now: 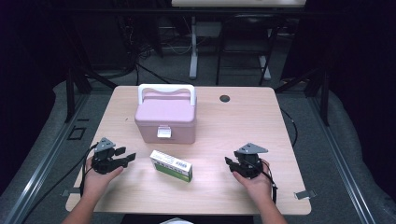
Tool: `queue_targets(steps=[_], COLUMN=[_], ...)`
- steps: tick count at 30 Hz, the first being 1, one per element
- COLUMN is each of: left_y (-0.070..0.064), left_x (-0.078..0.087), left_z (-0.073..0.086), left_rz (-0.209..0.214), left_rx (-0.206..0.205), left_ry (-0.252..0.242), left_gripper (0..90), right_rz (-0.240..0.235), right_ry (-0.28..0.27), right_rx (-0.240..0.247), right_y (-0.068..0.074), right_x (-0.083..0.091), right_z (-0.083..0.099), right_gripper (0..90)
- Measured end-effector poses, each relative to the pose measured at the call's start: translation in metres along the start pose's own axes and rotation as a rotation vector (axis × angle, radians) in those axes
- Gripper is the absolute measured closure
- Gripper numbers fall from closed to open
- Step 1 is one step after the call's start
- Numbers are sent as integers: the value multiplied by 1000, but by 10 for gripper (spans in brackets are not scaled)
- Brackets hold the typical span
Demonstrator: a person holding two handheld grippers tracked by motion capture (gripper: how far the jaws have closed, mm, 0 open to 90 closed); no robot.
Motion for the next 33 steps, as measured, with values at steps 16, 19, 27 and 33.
queue_targets(steps=[16, 19, 27, 33], left_y=[-7, -7, -5, -4], left_x=[-3, -3, -1, 0], left_z=[1, 2, 1, 1], left_rz=[18, 13, 4, 3], left_rx=[-24, -15, -7, -5], left_ry=[18, 22, 23, 19], left_gripper=[451, 455, 455, 455], right_rz=[-56, -73, -105, -174], right_ry=[-14, -5, 1, -23], right_rx=[-5, -1, 41, 76], right_y=[5, 8, 22, 45], right_x=[0, 0, -1, 2], right_z=[-2, -2, -7, -16], right_gripper=[523, 523, 522, 516])
Point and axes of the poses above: each handheld gripper's, and its own axes: x roughly backward along the jaws, z roughly out of its underside, y roughly to its left, the point moved 9 cm from there along -x, roughly forward along the jaws
